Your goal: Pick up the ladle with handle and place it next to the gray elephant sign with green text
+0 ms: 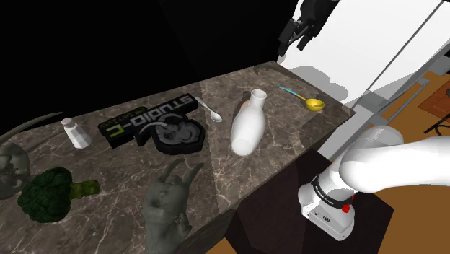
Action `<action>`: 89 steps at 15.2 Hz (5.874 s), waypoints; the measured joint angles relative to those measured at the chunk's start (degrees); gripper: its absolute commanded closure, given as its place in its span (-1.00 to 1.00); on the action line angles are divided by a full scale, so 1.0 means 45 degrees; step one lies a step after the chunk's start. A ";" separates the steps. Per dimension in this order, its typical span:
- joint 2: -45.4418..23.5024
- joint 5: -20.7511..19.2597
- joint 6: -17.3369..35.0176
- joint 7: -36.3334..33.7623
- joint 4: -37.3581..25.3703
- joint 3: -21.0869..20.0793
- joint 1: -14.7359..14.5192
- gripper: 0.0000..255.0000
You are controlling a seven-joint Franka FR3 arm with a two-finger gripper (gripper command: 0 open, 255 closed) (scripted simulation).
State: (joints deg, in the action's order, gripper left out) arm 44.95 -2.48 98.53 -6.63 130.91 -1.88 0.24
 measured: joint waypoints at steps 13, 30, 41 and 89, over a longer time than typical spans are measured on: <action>0.0058 -0.1154 0.2143 0.2773 0.2565 0.2950 0.0844 -1.00; -0.4310 -0.1989 0.6588 0.7736 0.3249 0.8360 0.1389 -1.00; -0.5976 -0.1339 0.8486 0.8752 0.3653 0.9430 0.0900 -1.00; -0.4746 -0.0994 0.4496 0.5702 0.0914 0.6483 0.0227 1.00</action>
State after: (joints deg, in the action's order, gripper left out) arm 23.59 -6.95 118.76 19.03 135.02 27.29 1.26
